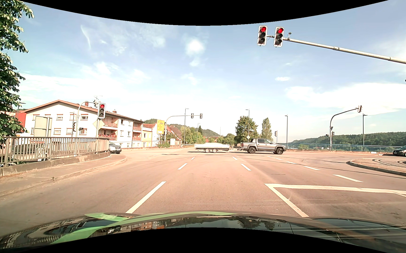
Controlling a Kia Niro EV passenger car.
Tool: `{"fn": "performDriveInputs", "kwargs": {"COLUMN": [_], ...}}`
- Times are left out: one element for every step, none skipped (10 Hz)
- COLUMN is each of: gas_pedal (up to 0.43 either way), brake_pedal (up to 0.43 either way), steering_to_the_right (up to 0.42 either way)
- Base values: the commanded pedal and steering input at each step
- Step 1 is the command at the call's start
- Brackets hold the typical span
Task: Follow the waypoints while adhering to traffic rules and regulations
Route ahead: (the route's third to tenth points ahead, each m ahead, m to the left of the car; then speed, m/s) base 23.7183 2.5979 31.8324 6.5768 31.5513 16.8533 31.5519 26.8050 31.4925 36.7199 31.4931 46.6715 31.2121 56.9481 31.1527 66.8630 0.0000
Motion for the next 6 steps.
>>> {"fn": "performDriveInputs", "kwargs": {"gas_pedal": [0.0, 0.0, 0.0, 0.0, 0.0, 0.0], "brake_pedal": [0.189, 0.189, 0.189, 0.189, 0.189, 0.189], "steering_to_the_right": [-0.008, -0.008, -0.008, -0.008, -0.008, -0.008]}}
